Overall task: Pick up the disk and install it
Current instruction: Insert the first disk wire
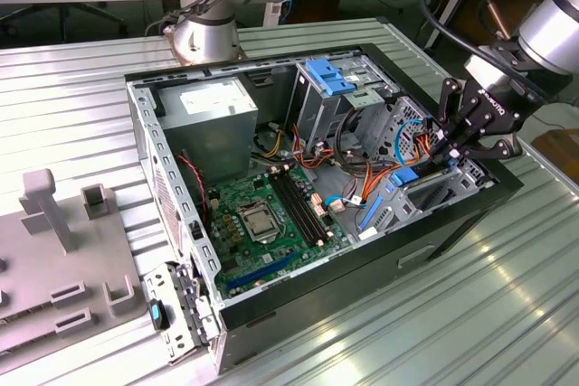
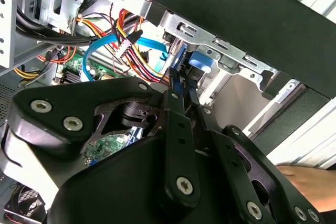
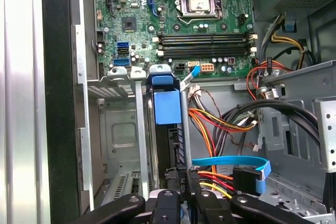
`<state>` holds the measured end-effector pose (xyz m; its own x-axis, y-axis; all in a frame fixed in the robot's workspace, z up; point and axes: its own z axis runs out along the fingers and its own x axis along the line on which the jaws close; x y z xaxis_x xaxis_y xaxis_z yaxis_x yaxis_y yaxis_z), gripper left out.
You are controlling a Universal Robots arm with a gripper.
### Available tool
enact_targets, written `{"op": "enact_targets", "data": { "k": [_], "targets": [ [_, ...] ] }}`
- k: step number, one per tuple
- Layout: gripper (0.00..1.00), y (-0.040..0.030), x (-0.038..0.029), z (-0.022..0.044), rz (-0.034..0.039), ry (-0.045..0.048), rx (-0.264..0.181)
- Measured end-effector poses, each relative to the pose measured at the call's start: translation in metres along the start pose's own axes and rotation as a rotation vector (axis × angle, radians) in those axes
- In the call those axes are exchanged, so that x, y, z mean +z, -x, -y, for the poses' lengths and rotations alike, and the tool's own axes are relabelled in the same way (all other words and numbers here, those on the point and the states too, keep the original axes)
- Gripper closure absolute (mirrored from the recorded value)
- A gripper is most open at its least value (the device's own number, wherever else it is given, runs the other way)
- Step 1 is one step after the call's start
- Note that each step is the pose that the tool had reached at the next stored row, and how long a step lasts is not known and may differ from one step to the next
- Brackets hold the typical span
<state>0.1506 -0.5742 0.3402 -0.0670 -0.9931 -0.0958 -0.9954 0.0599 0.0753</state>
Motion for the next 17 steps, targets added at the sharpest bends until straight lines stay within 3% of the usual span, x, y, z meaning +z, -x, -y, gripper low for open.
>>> {"op": "enact_targets", "data": {
  "k": [10,17],
  "targets": [
    [0.82,0.0005,-0.0055,-0.0004,0.0031,-0.0043,-0.002],
    [0.82,0.0004,-0.0054,-0.0018,0.0039,-0.0052,-0.015]
  ]
}}
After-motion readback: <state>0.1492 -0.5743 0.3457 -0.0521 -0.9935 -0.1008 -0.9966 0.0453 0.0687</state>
